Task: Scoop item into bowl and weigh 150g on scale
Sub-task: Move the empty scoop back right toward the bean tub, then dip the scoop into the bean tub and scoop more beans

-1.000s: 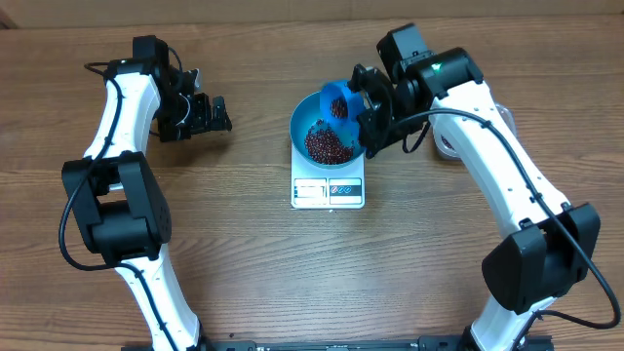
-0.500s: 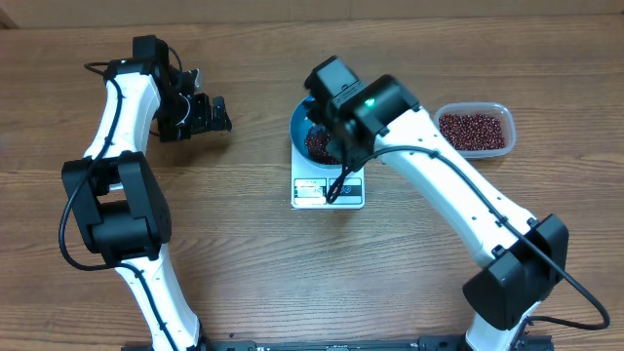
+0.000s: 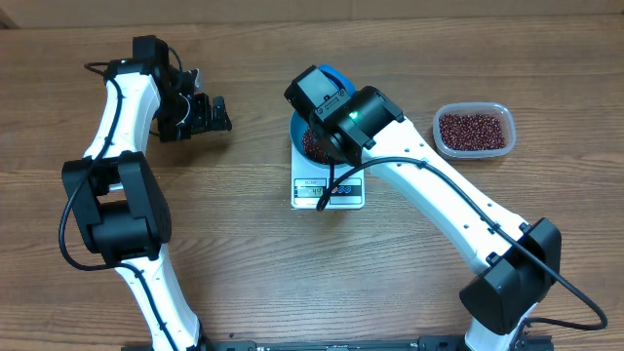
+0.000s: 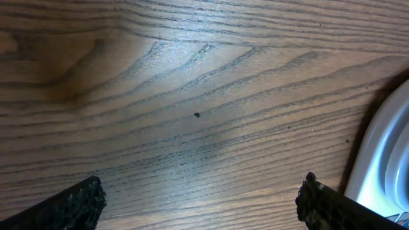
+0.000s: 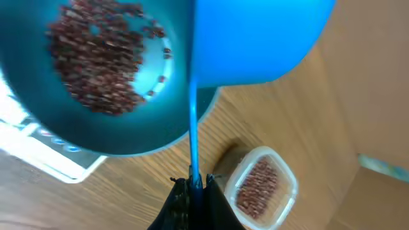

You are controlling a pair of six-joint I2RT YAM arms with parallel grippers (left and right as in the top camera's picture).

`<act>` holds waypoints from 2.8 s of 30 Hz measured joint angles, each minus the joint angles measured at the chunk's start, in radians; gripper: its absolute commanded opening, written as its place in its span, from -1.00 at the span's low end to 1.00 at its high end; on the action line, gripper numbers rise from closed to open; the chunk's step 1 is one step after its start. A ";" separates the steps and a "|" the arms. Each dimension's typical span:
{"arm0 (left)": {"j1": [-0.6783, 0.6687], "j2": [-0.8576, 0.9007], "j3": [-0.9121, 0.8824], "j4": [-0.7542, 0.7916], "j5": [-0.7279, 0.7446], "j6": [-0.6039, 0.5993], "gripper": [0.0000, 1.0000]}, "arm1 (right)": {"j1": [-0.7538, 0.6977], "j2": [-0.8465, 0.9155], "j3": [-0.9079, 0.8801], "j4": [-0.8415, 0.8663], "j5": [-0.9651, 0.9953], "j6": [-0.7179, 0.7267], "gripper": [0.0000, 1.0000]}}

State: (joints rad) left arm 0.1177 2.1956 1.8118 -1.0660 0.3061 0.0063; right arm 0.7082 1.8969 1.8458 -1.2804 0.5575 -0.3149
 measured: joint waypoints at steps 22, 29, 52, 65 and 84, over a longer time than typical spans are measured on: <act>0.000 0.000 0.000 0.000 0.000 0.000 0.99 | -0.507 -0.065 0.049 -0.154 -0.626 0.121 -0.93; 0.000 0.000 0.000 0.000 0.000 0.000 0.99 | -0.615 -0.066 -0.006 -0.158 -0.533 0.135 -0.93; 0.000 0.000 0.000 0.000 0.000 0.000 0.99 | -0.675 -0.066 -0.414 0.114 -0.090 0.130 -0.93; 0.000 0.000 0.000 0.000 0.000 0.000 0.99 | -0.671 -0.066 -0.351 0.005 -0.038 0.123 -0.93; 0.000 0.000 0.000 0.000 0.000 0.000 0.99 | -0.676 -0.067 -0.367 0.034 -0.096 0.103 -0.93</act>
State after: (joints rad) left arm 0.1177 2.1956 1.8118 -1.0660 0.3061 0.0063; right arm 0.0322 1.8301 1.4788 -1.2469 0.4618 -0.2123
